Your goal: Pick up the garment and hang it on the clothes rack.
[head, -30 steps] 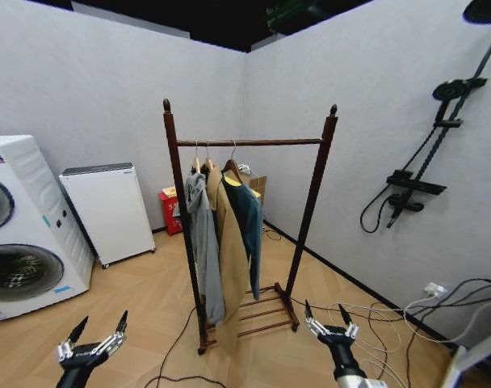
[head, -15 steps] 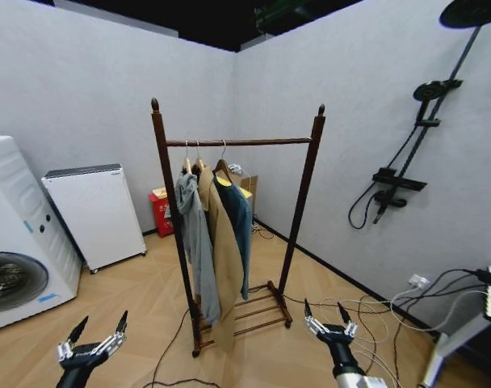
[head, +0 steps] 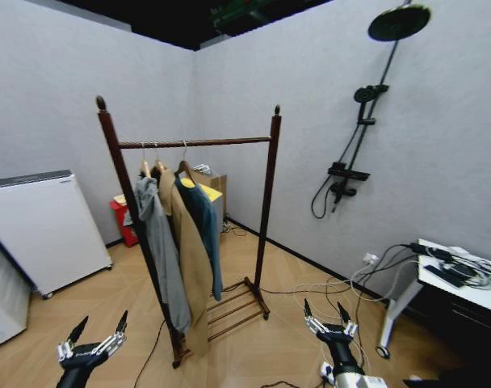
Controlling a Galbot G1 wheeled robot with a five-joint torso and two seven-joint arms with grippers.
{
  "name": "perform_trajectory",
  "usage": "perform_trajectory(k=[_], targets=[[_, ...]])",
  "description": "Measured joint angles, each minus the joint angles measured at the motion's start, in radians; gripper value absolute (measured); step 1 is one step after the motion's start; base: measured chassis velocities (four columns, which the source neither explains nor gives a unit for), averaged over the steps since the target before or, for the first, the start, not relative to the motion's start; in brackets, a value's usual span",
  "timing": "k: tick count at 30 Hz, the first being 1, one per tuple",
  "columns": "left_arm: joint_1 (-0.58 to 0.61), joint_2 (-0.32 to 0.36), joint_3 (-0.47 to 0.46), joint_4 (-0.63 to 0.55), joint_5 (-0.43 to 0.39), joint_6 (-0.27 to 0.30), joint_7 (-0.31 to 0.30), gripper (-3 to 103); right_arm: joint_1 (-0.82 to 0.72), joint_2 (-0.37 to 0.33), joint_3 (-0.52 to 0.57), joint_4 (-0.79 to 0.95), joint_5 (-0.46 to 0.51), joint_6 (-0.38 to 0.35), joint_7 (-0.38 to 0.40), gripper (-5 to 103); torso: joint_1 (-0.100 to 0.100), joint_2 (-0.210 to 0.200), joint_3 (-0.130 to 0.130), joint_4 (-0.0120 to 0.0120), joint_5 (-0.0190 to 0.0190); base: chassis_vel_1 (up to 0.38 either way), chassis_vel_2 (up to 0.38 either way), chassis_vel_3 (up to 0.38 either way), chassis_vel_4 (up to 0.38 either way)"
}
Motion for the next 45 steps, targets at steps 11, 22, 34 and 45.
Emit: perform_trajectory(k=[11, 22, 34, 45], targets=[[0.0, 0.0, 0.0, 0.0, 0.0, 0.0, 0.0, 100, 0.001, 0.0, 0.0, 0.0, 0.0, -0.001, -0.001, 100, 0.0, 0.0, 0.0, 0.0001, -0.0002, -0.126, -0.128, -0.12, -0.119], [0.0, 0.0, 0.0, 0.0, 0.0, 0.0, 0.0, 100, 0.001, 0.0, 0.0, 0.0, 0.0, -0.001, -0.001, 100, 0.0, 0.0, 0.0, 0.0003, 0.0001, -0.117, -0.121, -0.128, -0.13], [0.0, 0.0, 0.0, 0.0, 0.0, 0.0, 0.0, 100, 0.001, 0.0, 0.0, 0.0, 0.0, -0.001, -0.001, 100, 0.0, 0.0, 0.0, 0.0, 0.0001, -0.128, -0.12, -0.126, -0.127], [0.0, 0.0, 0.0, 0.0, 0.0, 0.0, 0.0, 100, 0.001, 0.0, 0.0, 0.0, 0.0, -0.001, -0.001, 100, 0.0, 0.0, 0.0, 0.0001, -0.0001, -0.118, -0.128, -0.124, -0.125]])
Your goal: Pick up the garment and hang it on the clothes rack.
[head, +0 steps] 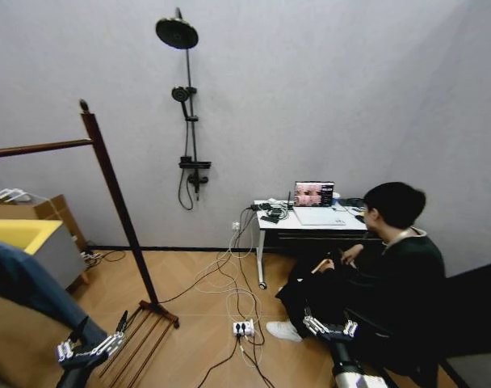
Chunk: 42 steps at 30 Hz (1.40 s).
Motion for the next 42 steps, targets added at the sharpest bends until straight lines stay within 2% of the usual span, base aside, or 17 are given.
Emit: perform_trajectory(k=[10, 15, 21, 42], targets=[[0.0, 0.0, 0.0, 0.0, 0.0, 0.0, 0.0, 100, 0.0, 0.0, 0.0, 0.0, 0.0, 0.0, 0.0, 100, 0.0, 0.0, 0.0, 0.0002, 0.0002, -0.123, -0.12, -0.111, -0.121], [0.0, 0.0, 0.0, 0.0, 0.0, 0.0, 0.0, 100, 0.0, 0.0, 0.0, 0.0, 0.0, 0.0, 0.0, 100, 0.0, 0.0, 0.0, -0.0005, 0.0003, -0.11, -0.1, -0.107, -0.099], [0.0, 0.0, 0.0, 0.0, 0.0, 0.0, 0.0, 100, 0.0, 0.0, 0.0, 0.0, 0.0, 0.0, 0.0, 100, 0.0, 0.0, 0.0, 0.0004, 0.0001, -0.001, -0.021, -0.032, 0.003], [0.0, 0.0, 0.0, 0.0, 0.0, 0.0, 0.0, 100, 0.0, 0.0, 0.0, 0.0, 0.0, 0.0, 0.0, 100, 0.001, 0.0, 0.0, 0.0, 0.0, 0.049, -0.031, -0.038, 0.043]])
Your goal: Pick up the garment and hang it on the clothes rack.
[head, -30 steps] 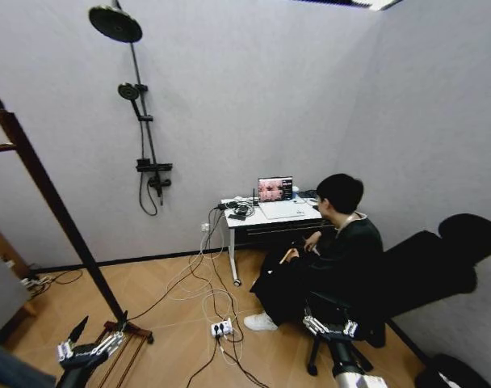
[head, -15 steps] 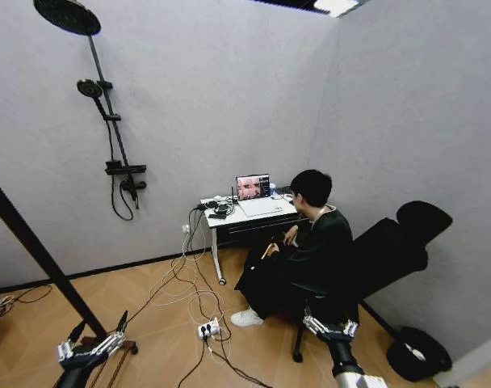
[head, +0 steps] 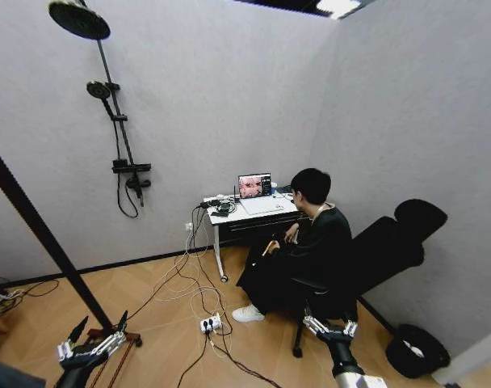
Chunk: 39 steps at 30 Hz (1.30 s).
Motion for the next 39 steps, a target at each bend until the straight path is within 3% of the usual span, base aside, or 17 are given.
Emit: perform_trajectory(k=[39], targets=[[0.0, 0.0, 0.0, 0.0, 0.0, 0.0, 0.0, 100, 0.0, 0.0, 0.0, 0.0, 0.0, 0.0, 0.0, 100, 0.0, 0.0, 0.0, 0.0, 0.0001, 0.033, 0.028, 0.033, 0.031]])
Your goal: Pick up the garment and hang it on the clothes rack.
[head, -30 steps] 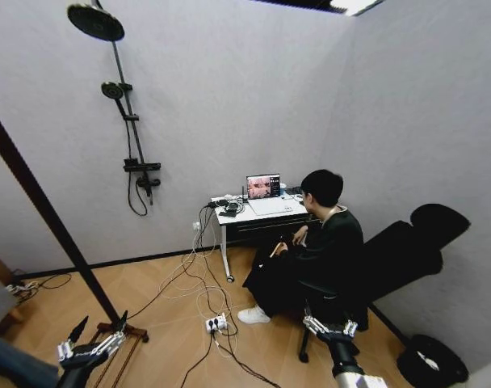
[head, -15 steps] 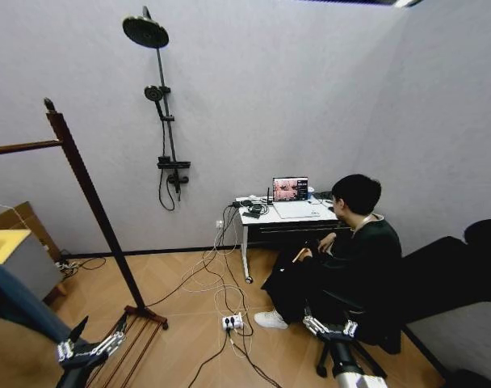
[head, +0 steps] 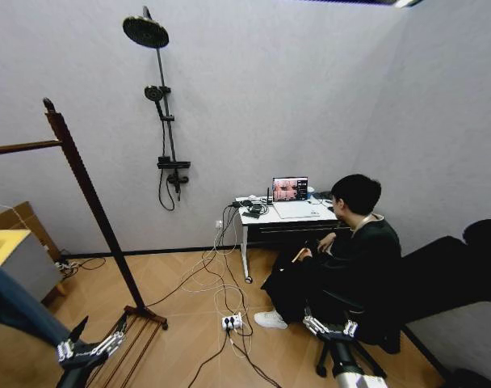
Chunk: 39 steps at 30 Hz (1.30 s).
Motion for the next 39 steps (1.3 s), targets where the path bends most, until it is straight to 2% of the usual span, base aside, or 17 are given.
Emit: perform_trajectory(k=[16, 22, 24, 28, 29, 33, 34, 35, 36, 38, 39], targets=[[0.0, 0.0, 0.0, 0.0, 0.0, 0.0, 0.0, 100, 0.0, 0.0, 0.0, 0.0, 0.0, 0.0, 0.0, 100, 0.0, 0.0, 0.0, 0.0001, 0.0, 0.122, -0.123, -0.128, 0.119], [0.0, 0.0, 0.0, 0.0, 0.0, 0.0, 0.0, 100, 0.0, 0.0, 0.0, 0.0, 0.0, 0.0, 0.0, 100, 0.0, 0.0, 0.0, -0.0001, 0.0006, 0.282, -0.255, -0.277, 0.274], [0.0, 0.0, 0.0, 0.0, 0.0, 0.0, 0.0, 100, 0.0, 0.0, 0.0, 0.0, 0.0, 0.0, 0.0, 100, 0.0, 0.0, 0.0, 0.0, -0.0005, 0.317, -0.305, -0.322, 0.298], [0.0, 0.0, 0.0, 0.0, 0.0, 0.0, 0.001, 100, 0.0, 0.0, 0.0, 0.0, 0.0, 0.0, 0.0, 100, 0.0, 0.0, 0.0, -0.0001, 0.001, 0.337, -0.334, -0.345, 0.35], [0.0, 0.0, 0.0, 0.0, 0.0, 0.0, 0.0, 100, 0.0, 0.0, 0.0, 0.0, 0.0, 0.0, 0.0, 100, 0.0, 0.0, 0.0, 0.0, -0.0012, 0.363, -0.377, -0.356, 0.368], [0.0, 0.0, 0.0, 0.0, 0.0, 0.0, 0.0, 100, -0.001, 0.0, 0.0, 0.0, 0.0, 0.0, 0.0, 100, 0.0, 0.0, 0.0, 0.0, 0.0011, 0.375, -0.369, -0.356, 0.355], [0.0, 0.0, 0.0, 0.0, 0.0, 0.0, 0.0, 100, 0.0, 0.0, 0.0, 0.0, 0.0, 0.0, 0.0, 100, 0.0, 0.0, 0.0, -0.0002, -0.0015, 0.37, -0.371, -0.371, 0.372], [0.0, 0.0, 0.0, 0.0, 0.0, 0.0, 0.0, 100, 0.0, 0.0, 0.0, 0.0, 0.0, 0.0, 0.0, 100, 0.0, 0.0, 0.0, -0.0002, -0.0015, 0.37, -0.371, -0.371, 0.372], [0.0, 0.0, 0.0, 0.0, 0.0, 0.0, -0.001, 100, 0.0, 0.0, 0.0, 0.0, 0.0, 0.0, 0.0, 100, 0.0, 0.0, 0.0, 0.0004, -0.0005, 0.365, -0.371, -0.343, 0.359], [0.0, 0.0, 0.0, 0.0, 0.0, 0.0, 0.0, 100, 0.0, 0.0, 0.0, 0.0, 0.0, 0.0, 0.0, 100, -0.001, 0.0, 0.0, 0.0, 0.0013, 0.381, -0.337, -0.37, 0.359], [0.0, 0.0, 0.0, 0.0, 0.0, 0.0, 0.0, 100, 0.0, 0.0, 0.0, 0.0, 0.0, 0.0, 0.0, 100, 0.0, 0.0, 0.0, -0.0002, -0.0011, 0.341, -0.382, -0.396, 0.371]])
